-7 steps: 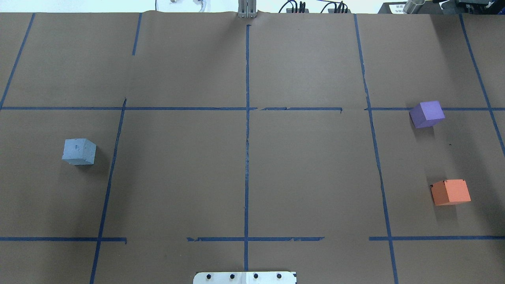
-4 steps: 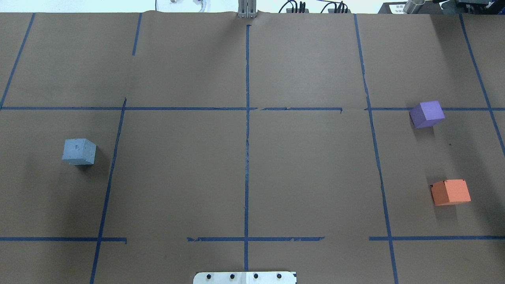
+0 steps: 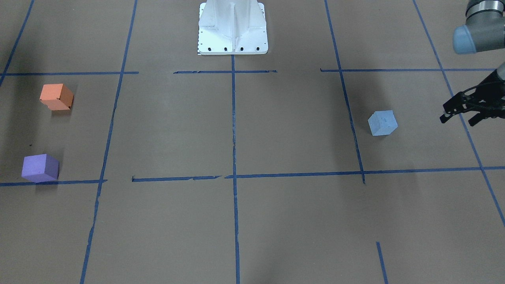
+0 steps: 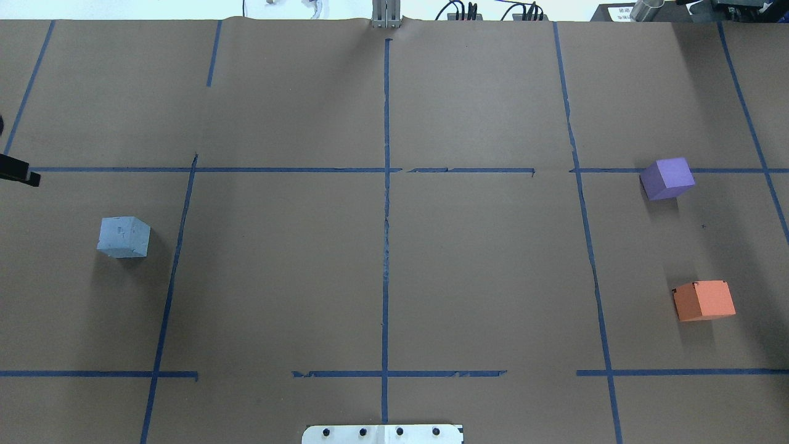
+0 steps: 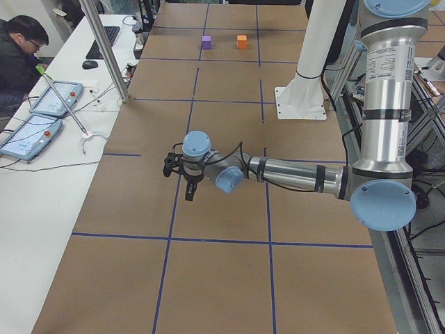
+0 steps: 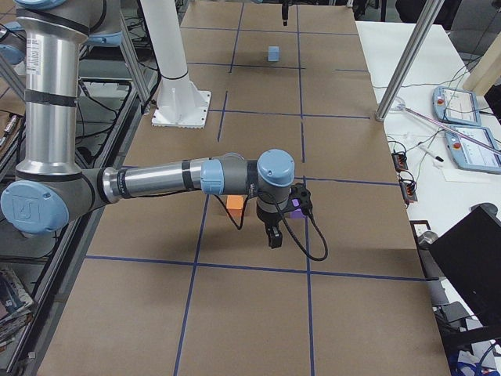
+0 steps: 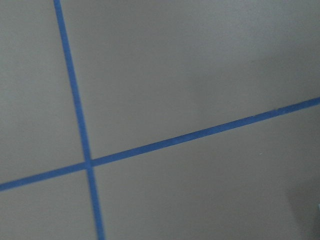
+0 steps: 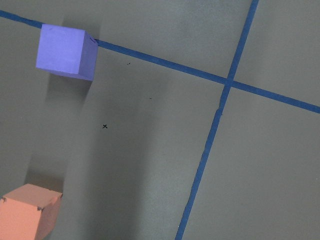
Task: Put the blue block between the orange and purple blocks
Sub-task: 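Reach the left gripper down to the light blue cube and grasp it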
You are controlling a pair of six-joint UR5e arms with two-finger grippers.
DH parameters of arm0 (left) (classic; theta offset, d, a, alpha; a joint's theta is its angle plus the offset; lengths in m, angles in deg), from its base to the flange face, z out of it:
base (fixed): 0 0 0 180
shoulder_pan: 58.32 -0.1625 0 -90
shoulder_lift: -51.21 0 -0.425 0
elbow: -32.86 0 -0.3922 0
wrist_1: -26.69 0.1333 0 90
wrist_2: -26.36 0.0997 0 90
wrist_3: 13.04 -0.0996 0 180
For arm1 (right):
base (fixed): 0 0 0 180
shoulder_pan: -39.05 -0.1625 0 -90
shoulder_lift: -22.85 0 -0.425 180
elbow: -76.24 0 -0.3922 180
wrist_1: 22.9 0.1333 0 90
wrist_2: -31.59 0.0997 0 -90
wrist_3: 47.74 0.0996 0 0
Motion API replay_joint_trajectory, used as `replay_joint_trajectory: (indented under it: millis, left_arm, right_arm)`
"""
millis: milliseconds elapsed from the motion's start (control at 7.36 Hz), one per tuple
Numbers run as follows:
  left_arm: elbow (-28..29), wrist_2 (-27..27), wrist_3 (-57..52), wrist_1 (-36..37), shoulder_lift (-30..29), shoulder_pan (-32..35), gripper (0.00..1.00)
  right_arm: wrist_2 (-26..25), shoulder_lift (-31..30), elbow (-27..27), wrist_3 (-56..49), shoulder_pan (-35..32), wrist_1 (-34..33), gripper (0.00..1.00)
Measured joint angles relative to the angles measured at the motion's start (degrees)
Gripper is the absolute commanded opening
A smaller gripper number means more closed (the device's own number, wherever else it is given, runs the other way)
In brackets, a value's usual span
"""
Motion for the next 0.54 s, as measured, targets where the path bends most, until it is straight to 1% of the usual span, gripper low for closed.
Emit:
replay_joint_trajectory:
  millis: [272,544]
  left_arm:
    - [-2.1,6.04,10.31,0.06,-0.84,-8.32,1.0]
    - [-2.29,9.21,14.96,0.18,-2.36,-13.61,1.0]
  right_arm:
    - [0.0,-0.01,0.05,0.01,-0.01,0.06,1.0]
    - [0.01,-0.01,0.11,0.01,0.01,0.08,1.0]
